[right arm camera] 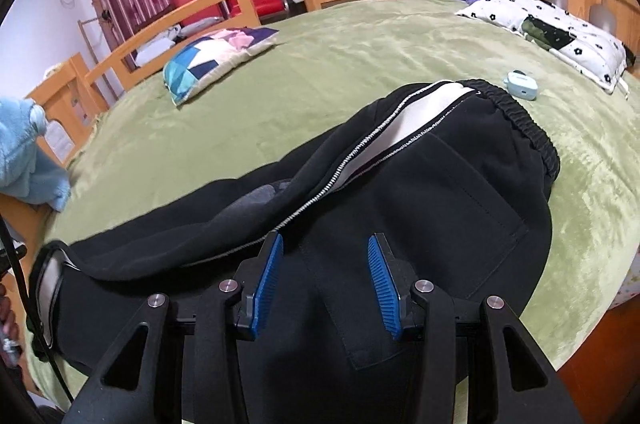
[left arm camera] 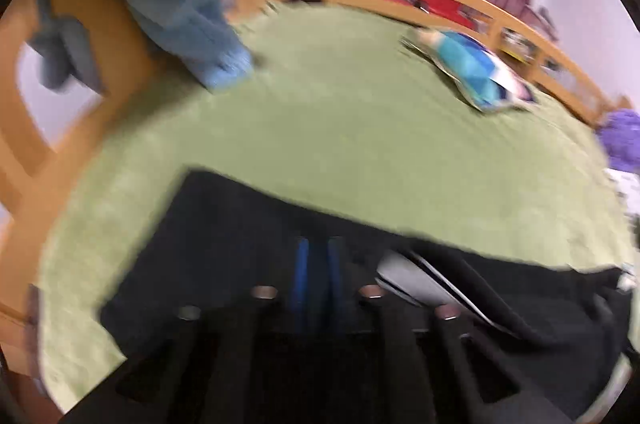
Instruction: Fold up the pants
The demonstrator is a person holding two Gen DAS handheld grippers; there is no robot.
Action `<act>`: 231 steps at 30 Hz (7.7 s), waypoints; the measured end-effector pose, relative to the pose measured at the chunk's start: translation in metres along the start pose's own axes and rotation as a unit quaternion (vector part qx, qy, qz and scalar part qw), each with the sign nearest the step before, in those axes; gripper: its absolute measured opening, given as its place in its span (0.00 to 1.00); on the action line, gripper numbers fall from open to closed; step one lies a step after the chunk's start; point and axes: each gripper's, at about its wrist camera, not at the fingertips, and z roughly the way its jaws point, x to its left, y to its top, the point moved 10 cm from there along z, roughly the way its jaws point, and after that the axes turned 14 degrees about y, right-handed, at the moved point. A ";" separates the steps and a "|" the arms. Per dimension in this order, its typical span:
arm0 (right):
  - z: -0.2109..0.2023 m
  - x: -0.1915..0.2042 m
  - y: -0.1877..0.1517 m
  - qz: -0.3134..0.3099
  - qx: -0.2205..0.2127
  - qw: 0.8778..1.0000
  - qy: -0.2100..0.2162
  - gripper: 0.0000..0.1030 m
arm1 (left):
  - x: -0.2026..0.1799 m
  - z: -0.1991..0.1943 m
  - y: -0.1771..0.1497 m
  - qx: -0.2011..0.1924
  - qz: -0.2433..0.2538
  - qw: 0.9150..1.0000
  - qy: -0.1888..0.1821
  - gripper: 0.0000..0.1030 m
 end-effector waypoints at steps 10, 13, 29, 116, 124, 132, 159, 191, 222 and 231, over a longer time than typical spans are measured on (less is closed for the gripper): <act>0.011 0.014 -0.001 -0.013 0.007 1.000 0.012 0.44 | -0.049 -0.016 -0.096 0.064 0.071 0.995 -0.034 0.59; 0.013 0.022 -0.006 -0.048 0.010 0.999 -0.006 0.44 | -0.037 0.006 -0.120 0.095 0.080 0.991 0.043 0.57; 0.009 0.022 -0.011 -0.034 0.002 0.999 -0.018 0.44 | 0.042 0.014 0.026 -0.061 -0.066 0.990 0.109 0.13; 0.057 0.042 0.003 -0.019 0.066 0.995 0.071 0.54 | 0.052 0.090 0.046 0.026 -0.001 0.988 0.151 0.11; 0.055 0.045 0.003 -0.019 0.057 0.996 0.070 0.54 | 0.073 0.044 0.062 -0.018 0.002 0.984 0.178 0.49; 0.042 0.054 0.001 -0.019 0.034 0.996 0.085 0.54 | 0.067 0.017 0.008 0.019 -0.004 0.997 0.070 0.49; 0.033 0.070 -0.038 -0.005 0.042 0.994 0.102 0.54 | 0.148 0.074 -0.101 0.104 -0.256 0.961 -0.007 0.47; -0.064 -0.034 -0.046 0.030 -0.023 0.994 0.107 0.54 | -0.302 -0.112 -0.199 0.039 0.207 0.956 -0.205 0.36; 0.010 0.081 -0.068 -0.029 0.030 0.990 0.138 0.18 | -0.136 -0.066 -0.132 0.001 0.113 0.989 -0.094 0.59; 0.011 0.095 -0.095 -0.096 0.077 0.986 0.111 0.31 | -0.119 -0.052 -0.124 0.037 0.066 0.992 -0.098 0.63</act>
